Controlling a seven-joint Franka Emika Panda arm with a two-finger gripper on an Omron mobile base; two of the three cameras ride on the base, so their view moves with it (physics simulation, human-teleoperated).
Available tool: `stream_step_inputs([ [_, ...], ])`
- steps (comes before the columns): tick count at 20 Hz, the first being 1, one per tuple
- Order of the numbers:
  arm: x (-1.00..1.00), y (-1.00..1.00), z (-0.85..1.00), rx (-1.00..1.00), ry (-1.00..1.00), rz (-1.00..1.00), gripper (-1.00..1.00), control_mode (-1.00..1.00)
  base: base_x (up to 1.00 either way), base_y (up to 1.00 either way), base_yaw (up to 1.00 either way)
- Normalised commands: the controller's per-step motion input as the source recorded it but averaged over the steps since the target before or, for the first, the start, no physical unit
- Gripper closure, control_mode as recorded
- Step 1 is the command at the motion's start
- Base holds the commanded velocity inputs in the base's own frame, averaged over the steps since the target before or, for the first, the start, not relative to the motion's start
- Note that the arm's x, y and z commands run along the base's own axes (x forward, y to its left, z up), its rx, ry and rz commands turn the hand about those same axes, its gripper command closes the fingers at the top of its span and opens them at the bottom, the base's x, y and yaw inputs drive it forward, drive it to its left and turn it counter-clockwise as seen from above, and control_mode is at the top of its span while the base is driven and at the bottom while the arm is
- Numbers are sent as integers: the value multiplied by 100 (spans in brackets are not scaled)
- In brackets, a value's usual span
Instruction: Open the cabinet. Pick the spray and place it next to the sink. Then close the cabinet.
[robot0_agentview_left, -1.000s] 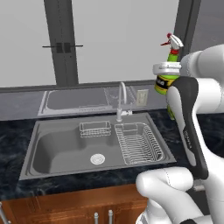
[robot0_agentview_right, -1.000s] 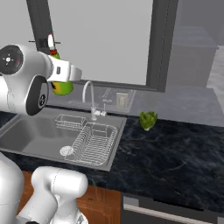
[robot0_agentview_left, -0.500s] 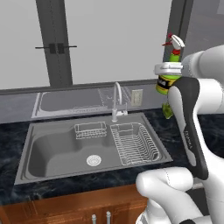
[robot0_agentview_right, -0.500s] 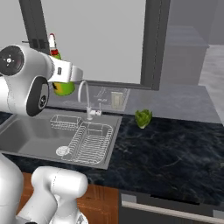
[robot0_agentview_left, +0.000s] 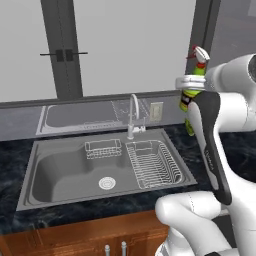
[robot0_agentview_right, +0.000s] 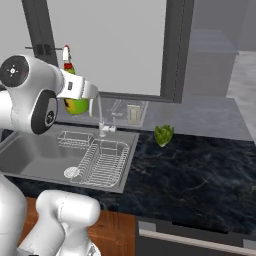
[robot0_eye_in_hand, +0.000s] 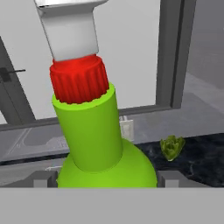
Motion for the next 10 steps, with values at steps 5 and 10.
stream_step_inputs([
  [5, 8, -45, -13, 1, 13, -11, 100, -100, 0, 0, 0],
  [10, 23, -59, -18, 0, 1, -2, 100, -100, 0, 0, 0],
])
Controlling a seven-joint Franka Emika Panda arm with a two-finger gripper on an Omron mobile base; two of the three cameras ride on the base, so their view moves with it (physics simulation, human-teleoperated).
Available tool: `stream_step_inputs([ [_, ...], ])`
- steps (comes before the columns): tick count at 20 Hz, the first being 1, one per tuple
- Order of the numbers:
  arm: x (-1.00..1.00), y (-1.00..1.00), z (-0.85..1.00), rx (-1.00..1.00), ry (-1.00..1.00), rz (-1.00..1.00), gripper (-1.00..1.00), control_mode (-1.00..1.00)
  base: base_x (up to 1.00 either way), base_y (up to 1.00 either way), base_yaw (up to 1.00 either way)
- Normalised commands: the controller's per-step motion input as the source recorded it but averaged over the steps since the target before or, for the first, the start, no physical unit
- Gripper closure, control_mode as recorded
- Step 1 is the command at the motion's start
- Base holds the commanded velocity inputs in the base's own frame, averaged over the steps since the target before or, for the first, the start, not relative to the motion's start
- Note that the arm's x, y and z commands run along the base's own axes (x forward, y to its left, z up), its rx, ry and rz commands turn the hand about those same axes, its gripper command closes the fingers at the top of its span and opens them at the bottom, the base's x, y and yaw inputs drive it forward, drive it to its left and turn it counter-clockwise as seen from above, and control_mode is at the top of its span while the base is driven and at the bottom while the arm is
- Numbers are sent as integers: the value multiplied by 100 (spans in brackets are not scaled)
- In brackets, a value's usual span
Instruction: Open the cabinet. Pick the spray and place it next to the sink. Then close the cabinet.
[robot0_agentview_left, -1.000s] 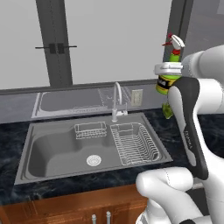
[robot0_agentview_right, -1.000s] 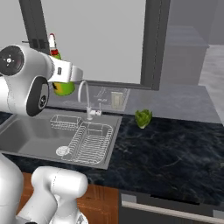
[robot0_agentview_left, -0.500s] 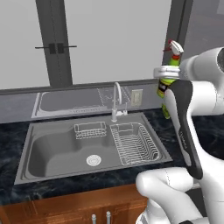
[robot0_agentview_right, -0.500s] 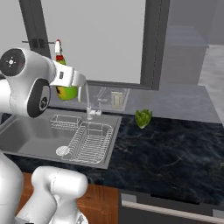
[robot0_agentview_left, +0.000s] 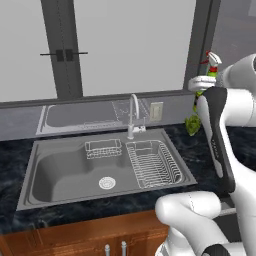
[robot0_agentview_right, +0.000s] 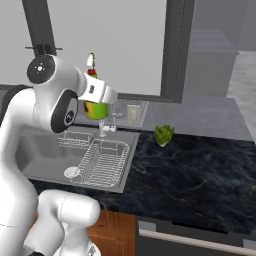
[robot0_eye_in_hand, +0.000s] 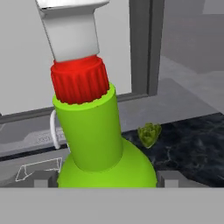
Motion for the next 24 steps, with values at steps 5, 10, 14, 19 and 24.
stream_step_inputs([
  [5, 56, -58, -10, 0, -1, 4, 100, -100, 0, 0, 0],
  [10, 74, -57, -11, 0, 3, 26, 100, -100, 0, 0, 0],
  [14, 49, -39, -19, 0, 9, 41, 100, -100, 0, 0, 0],
  [19, 10, -28, -18, 0, 8, 51, 100, -100, 0, 0, 0],
  [24, -11, -16, -8, 0, 1, 48, 100, -100, 0, 0, 0],
])
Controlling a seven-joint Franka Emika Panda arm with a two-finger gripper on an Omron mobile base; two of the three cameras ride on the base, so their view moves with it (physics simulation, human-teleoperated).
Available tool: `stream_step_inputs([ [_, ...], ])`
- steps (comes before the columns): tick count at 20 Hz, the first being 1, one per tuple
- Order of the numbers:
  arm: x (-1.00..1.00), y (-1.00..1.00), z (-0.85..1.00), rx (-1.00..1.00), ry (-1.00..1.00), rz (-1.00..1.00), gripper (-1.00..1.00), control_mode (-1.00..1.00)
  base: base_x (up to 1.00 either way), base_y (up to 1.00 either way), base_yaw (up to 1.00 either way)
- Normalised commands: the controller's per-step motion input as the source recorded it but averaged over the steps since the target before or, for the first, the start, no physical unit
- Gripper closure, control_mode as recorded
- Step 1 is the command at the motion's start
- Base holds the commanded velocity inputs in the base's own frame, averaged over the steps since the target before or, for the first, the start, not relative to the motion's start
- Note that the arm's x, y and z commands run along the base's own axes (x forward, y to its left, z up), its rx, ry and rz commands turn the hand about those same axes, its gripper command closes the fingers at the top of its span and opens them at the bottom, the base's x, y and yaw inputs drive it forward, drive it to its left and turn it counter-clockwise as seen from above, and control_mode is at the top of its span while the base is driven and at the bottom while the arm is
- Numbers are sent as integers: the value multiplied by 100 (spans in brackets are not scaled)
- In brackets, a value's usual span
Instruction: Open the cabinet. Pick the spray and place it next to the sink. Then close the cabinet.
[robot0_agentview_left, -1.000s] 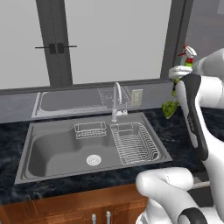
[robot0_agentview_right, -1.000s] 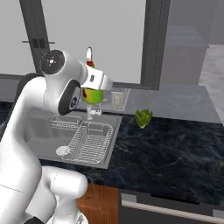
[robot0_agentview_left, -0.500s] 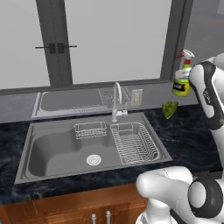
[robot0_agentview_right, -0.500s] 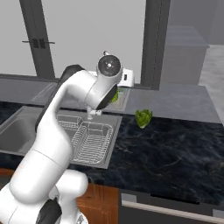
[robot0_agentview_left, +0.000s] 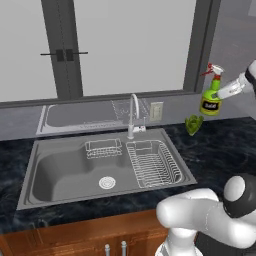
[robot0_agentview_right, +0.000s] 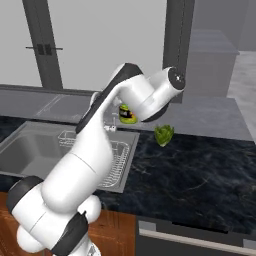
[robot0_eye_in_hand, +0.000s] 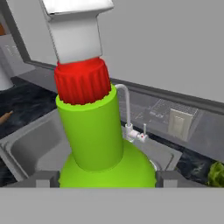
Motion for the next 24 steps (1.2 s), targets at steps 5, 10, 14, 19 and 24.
stream_step_inputs([
  [5, -18, -2, -1, 0, 0, 22, 100, -100, 0, 0, 0],
  [10, -20, 0, -26, 0, 0, 0, 100, -100, 0, 0, 0],
  [14, -21, 3, -49, 0, 0, 0, 100, -100, 0, 0, 0],
  [19, -26, 13, -54, 0, 0, -2, 100, -100, 0, 0, 0],
  [24, -7, 19, -26, 0, 0, -4, 100, -100, 0, 0, 0],
])
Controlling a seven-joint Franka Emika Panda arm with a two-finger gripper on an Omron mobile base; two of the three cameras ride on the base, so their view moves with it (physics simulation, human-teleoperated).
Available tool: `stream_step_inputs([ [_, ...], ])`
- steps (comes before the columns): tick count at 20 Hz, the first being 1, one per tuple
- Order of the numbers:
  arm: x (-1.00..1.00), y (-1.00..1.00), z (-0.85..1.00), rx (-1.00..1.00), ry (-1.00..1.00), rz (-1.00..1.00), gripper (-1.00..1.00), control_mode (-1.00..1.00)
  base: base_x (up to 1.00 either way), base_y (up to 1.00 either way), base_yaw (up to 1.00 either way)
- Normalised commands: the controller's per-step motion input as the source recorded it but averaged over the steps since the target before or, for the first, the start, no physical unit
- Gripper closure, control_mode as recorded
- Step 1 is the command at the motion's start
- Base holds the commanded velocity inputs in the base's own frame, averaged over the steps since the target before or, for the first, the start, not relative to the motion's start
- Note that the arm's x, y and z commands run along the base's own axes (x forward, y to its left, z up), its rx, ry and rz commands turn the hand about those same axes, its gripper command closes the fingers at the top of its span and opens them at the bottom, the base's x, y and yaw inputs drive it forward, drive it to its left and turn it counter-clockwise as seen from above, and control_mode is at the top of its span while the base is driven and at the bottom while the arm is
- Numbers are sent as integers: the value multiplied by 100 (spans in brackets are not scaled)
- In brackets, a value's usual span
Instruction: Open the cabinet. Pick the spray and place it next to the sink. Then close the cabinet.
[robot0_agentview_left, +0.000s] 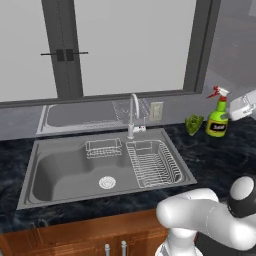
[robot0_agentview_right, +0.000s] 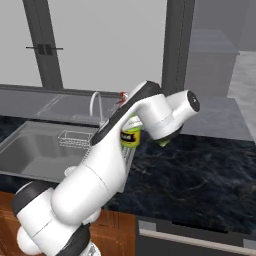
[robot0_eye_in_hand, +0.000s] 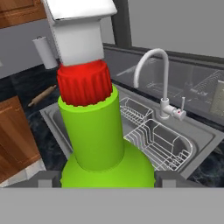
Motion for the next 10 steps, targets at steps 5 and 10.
stream_step_inputs([
  [5, 0, 13, -27, -2, 0, -6, 100, -100, 0, 0, 0],
  [10, 0, 0, -21, 0, 0, -4, 100, -100, 0, 0, 0],
])
